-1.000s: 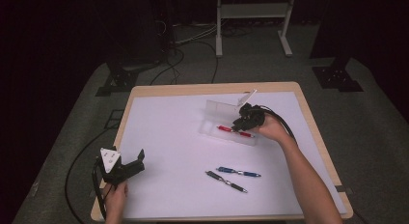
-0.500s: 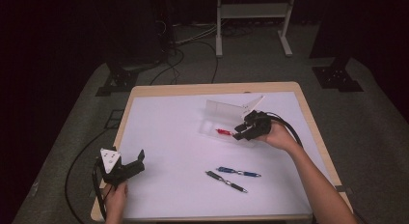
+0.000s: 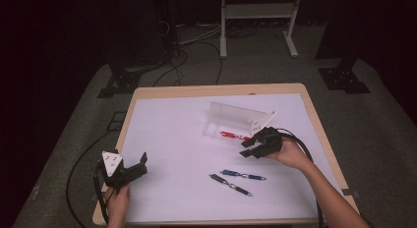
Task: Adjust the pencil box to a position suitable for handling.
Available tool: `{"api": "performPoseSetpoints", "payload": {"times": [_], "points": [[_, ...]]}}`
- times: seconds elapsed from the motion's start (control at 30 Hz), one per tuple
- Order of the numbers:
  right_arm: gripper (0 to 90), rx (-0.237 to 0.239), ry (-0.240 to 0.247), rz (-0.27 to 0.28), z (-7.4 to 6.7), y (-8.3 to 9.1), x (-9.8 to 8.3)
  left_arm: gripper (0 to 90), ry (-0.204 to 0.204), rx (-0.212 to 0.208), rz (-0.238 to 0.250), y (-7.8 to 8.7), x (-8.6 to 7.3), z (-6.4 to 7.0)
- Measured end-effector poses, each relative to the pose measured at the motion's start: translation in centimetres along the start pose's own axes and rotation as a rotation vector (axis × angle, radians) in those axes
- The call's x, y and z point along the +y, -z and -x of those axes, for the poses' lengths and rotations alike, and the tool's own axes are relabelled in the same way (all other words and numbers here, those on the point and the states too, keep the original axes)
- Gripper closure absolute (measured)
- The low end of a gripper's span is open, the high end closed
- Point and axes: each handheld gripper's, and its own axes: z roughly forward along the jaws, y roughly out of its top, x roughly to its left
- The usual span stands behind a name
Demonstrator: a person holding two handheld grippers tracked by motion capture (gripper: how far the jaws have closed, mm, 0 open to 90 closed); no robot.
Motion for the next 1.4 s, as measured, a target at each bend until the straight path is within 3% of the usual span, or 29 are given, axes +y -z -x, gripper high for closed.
{"api": "performPoseSetpoints", "payload": {"times": [0.3,0.83,1.0,1.4], "points": [[55.3,0.024,0.002,0.039,-1.6,0.5,-0.8,0.4,0.002,0.003,-0.003,0.0,-0.1,-0.1],[55.4,0.062,0.025,0.059,-4.1,0.3,-2.0,0.4,0.007,0.009,0.003,0.2,0.0,-0.2],[56.8,0.056,0.026,0.048,-4.5,0.1,-2.5,0.4,0.006,0.01,0.005,0.2,0.0,-0.1],[61.5,0.038,0.028,-0.035,-5.1,-2.1,-3.3,0.4,0.003,0.013,0.006,0.3,0.0,-0.2]]}}
